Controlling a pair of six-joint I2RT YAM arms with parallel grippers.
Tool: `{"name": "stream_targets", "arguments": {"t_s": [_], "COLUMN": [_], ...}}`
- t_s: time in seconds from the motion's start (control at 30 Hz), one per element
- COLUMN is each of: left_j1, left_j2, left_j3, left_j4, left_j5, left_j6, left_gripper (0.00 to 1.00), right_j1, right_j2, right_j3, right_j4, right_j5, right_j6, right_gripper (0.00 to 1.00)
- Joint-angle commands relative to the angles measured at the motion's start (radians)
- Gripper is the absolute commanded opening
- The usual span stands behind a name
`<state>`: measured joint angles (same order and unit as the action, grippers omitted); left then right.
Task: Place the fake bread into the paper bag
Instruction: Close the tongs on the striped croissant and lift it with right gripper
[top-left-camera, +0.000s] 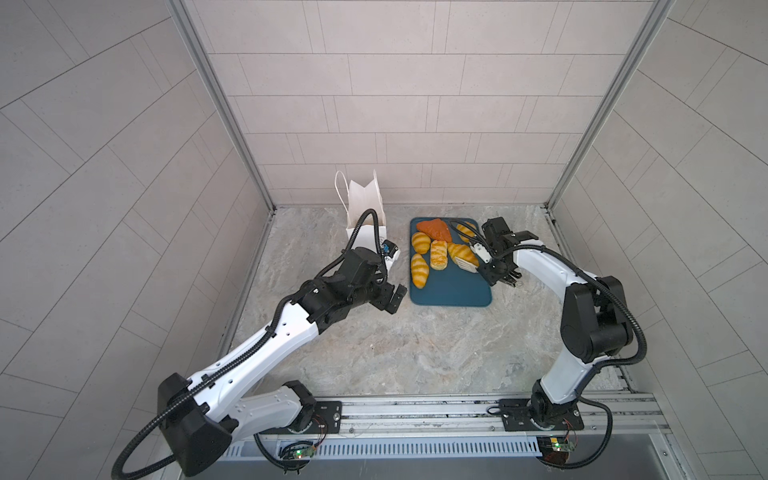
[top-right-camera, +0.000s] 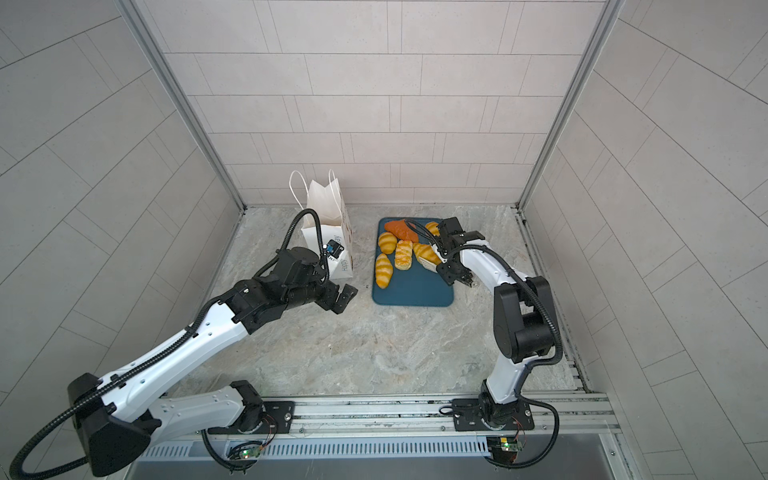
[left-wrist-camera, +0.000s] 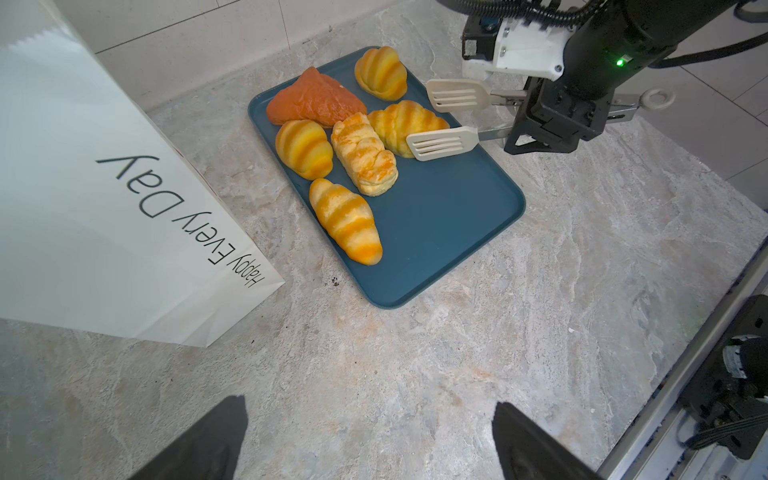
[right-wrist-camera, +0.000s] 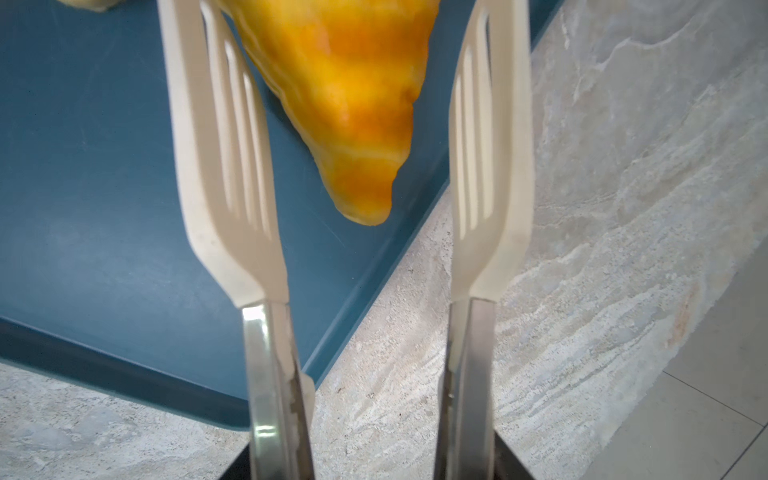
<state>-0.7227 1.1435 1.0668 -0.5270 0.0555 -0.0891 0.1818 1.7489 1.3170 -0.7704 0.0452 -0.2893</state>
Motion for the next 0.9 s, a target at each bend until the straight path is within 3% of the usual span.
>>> {"name": "stream_targets", "arguments": {"t_s": [0.0,0.23,0.57,0.87], "left_j1": [-0.005,-0.004,-0.004,-0.004], "left_j2": [0.011,0.03,0.02,0.01], "left_j3": [0.049,0.069,0.078,0.068], "left_j4": [0.022,0.033,0.029,0.033], "left_j5": [-0.012,-0.005,-0.025,-0.036], "left_j6": [0.001,-0.016,-0.006,-0.005], "left_gripper": [1.0,1.0,1.0,1.0], "right_j1": [-0.004,-0.004,-0.003,-0.003], "right_j2": [0.029,0.054,0.015,-0.1], "right_j3": [0.037,0.044,0.057,0.022], "right_j4": [-0.013,-0.072,-0.19,-0.208], "right_j5": [-0.033,-0.029,-0.041,-0.037], "right_j6": [-0.037,-0.044,0.025,0.116], "right_gripper": [0.6,0.57,0.32,0.28]}}
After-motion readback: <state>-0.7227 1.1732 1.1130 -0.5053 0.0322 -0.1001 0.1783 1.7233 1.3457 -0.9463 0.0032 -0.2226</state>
